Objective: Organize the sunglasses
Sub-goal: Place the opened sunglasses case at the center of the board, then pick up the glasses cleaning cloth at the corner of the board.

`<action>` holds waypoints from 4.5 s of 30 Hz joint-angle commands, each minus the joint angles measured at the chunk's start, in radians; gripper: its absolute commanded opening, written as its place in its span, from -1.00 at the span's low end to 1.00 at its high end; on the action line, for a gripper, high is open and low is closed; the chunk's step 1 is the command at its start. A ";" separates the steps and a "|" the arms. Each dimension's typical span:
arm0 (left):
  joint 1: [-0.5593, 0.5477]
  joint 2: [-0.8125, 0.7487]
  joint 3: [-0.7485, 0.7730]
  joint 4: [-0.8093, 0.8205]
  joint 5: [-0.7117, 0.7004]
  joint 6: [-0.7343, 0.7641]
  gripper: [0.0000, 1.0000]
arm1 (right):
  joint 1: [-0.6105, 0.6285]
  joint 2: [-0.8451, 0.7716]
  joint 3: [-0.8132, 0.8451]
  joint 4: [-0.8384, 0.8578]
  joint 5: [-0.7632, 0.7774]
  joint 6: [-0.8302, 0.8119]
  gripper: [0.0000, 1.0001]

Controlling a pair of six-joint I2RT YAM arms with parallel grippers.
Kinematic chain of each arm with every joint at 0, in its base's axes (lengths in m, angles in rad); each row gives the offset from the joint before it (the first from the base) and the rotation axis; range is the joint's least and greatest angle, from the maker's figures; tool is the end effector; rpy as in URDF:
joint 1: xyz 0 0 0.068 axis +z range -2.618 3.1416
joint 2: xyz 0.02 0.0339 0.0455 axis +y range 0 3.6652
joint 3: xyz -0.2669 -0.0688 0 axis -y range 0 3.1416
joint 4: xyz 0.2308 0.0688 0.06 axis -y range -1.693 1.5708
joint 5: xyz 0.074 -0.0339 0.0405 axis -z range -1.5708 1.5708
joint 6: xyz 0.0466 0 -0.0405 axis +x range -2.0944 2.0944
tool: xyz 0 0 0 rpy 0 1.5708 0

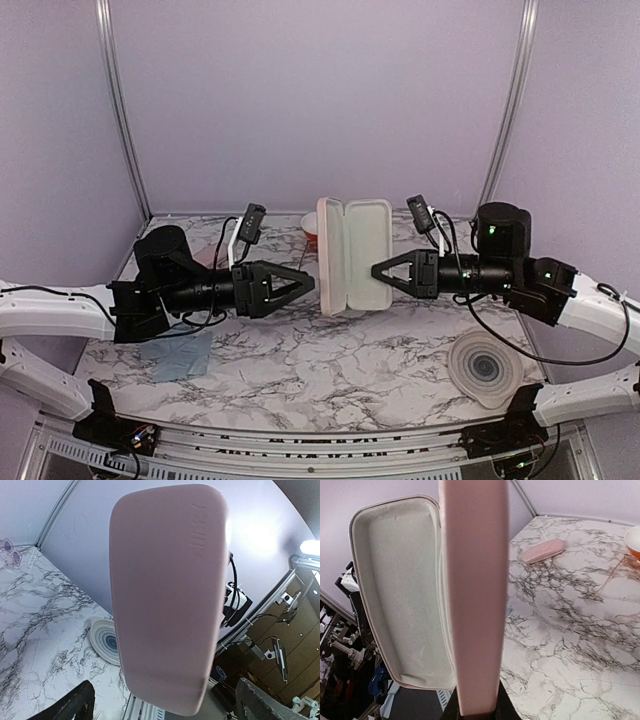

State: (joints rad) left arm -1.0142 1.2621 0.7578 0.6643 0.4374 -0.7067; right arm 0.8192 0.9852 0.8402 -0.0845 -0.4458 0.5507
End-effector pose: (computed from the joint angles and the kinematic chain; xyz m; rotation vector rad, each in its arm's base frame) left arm 0.1336 -0.2522 0.3273 0.6650 1.5339 -1.6746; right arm 0.1373 0.1763 0.3356 -0.6147 1.9046 1.3343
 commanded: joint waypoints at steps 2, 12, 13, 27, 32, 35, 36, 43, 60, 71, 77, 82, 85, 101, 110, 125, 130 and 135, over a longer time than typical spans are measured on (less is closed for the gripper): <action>0.005 -0.062 0.007 -0.202 -0.140 0.104 0.98 | -0.003 0.024 0.158 -0.329 0.260 -0.073 -1.00; 0.036 -0.084 0.157 -0.774 -0.600 0.199 0.98 | -0.004 0.183 0.292 -0.573 0.443 -0.061 -1.00; 0.046 -0.090 0.153 -0.790 -0.618 0.189 0.98 | -0.004 0.208 0.305 -0.590 0.445 -0.066 -1.00; 0.187 -0.205 0.022 -0.939 -0.667 0.179 0.86 | -0.001 0.680 0.567 -0.910 0.459 -0.244 -1.00; 0.187 -0.239 -0.013 -0.979 -0.676 0.197 0.78 | 0.000 0.779 0.617 -0.955 0.503 -0.282 -1.00; 0.186 -0.246 -0.020 -0.988 -0.683 0.202 0.76 | -0.001 0.808 0.621 -0.970 0.532 -0.314 -1.00; 0.186 -0.247 -0.043 -0.989 -0.683 0.203 0.75 | 0.000 0.816 0.617 -0.971 0.541 -0.328 -1.00; 0.186 -0.235 -0.059 -0.987 -0.669 0.218 0.73 | -0.001 0.804 0.551 -0.908 0.523 -0.477 -1.00; 0.159 -0.250 -0.084 -1.024 -0.651 0.182 0.65 | -0.005 0.794 0.519 -0.832 0.526 -0.579 -0.21; 0.069 -0.279 -0.094 -1.203 -0.691 0.055 0.41 | -0.004 0.616 0.528 -0.715 0.489 -0.475 0.44; -0.005 -0.290 -0.144 -1.241 -0.743 -0.066 0.26 | 0.001 0.449 0.439 -0.626 0.549 -0.363 0.45; -0.034 -0.239 -0.173 -1.241 -0.769 -0.109 0.19 | 0.004 0.303 0.317 -0.511 0.522 -0.302 0.45; -0.035 -0.157 -0.156 -1.243 -0.791 -0.122 0.14 | 0.004 0.239 0.257 -0.452 0.469 -0.289 0.45; -0.029 0.075 -0.066 -1.263 -0.846 -0.200 -0.16 | 0.003 0.212 0.186 -0.434 0.456 -0.298 0.45; -0.016 0.161 -0.042 -1.262 -0.893 -0.227 -0.29 | 0.002 0.227 0.179 -0.424 0.447 -0.318 0.44; 0.013 0.211 -0.091 -1.170 -0.881 -0.201 -0.41 | 0.003 0.273 0.199 -0.417 0.423 -0.342 0.44; 0.017 0.238 -0.090 -1.168 -0.874 -0.198 -0.48 | 0.002 0.280 0.212 -0.424 0.420 -0.352 0.44; 0.017 0.228 -0.092 -1.159 -0.864 -0.193 -0.85 | 0.002 0.276 0.213 -0.425 0.416 -0.355 0.44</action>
State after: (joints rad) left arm -1.0019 1.4818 0.6777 -0.4957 -0.4389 -0.9096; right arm 0.8196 1.2610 1.0130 -0.5243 -0.0185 0.2085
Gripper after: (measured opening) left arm 0.145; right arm 0.722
